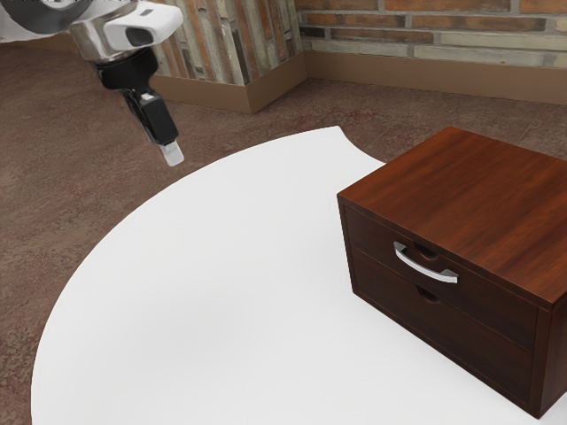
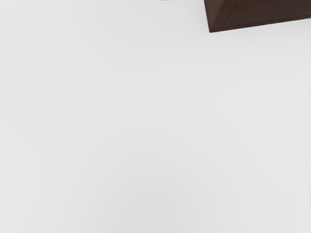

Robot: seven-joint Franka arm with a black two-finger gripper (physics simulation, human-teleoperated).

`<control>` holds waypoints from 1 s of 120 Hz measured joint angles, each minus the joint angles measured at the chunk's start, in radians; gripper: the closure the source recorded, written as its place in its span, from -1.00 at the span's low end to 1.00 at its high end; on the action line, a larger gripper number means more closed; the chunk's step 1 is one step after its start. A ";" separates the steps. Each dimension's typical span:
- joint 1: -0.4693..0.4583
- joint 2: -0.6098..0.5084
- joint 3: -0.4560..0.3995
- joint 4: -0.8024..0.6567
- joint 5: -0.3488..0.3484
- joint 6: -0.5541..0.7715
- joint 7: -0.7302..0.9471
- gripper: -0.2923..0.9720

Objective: Pull the drawer handle with one arm to open the drawer

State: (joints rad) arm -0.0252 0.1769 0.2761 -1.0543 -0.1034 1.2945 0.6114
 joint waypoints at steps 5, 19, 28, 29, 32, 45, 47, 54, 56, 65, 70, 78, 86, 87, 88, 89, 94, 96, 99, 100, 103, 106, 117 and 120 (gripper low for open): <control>-0.008 0.003 0.000 0.000 0.001 0.001 0.008 -0.53; -0.007 0.020 0.003 -0.001 0.003 0.005 0.027 -0.53; -0.013 0.019 0.001 -0.002 0.003 0.006 0.038 -0.53; -0.014 0.019 0.001 -0.002 0.003 0.007 0.039 -0.53; -0.018 0.018 0.002 -0.003 0.003 0.007 0.042 -0.53; -0.053 -0.018 -0.001 -0.044 -0.010 0.007 0.055 -0.54; -0.061 -0.034 -0.001 -0.064 -0.012 0.007 0.056 -0.53; -0.081 -0.121 -0.011 -0.168 -0.017 0.007 0.062 -0.53; -0.081 -0.143 -0.018 -0.193 -0.017 0.007 0.063 -0.53; -0.037 -0.235 -0.095 -0.305 -0.002 0.006 0.070 -0.53; -0.014 -0.276 -0.154 -0.349 0.014 0.006 0.080 -0.54; -0.065 -0.302 -0.222 -0.392 0.036 0.006 0.107 -0.54; -0.086 -0.303 -0.292 -0.413 0.067 0.008 0.146 -0.54; -0.087 -0.303 -0.302 -0.414 0.073 0.009 0.152 -0.54; -0.089 -0.303 -0.311 -0.415 0.078 0.010 0.157 -0.54; -0.091 -0.303 -0.319 -0.416 0.083 0.011 0.162 -0.53; -0.100 -0.305 -0.352 -0.428 0.111 0.023 0.190 -0.53; -0.103 -0.307 -0.362 -0.438 0.122 0.032 0.201 -0.53; -0.106 -0.308 -0.372 -0.457 0.136 0.050 0.219 -0.53; -0.107 -0.309 -0.375 -0.463 0.140 0.056 0.224 -0.53; -0.112 -0.310 -0.380 -0.483 0.151 0.080 0.243 -0.53; -0.115 -0.310 -0.383 -0.497 0.160 0.103 0.261 -0.54; -0.129 -0.310 -0.388 -0.517 0.178 0.168 0.323 -0.54; -0.144 -0.310 -0.389 -0.518 0.181 0.182 0.340 -0.54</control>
State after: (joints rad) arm -0.1694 -0.1332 -0.1124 -1.5723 0.0781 1.4763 0.9515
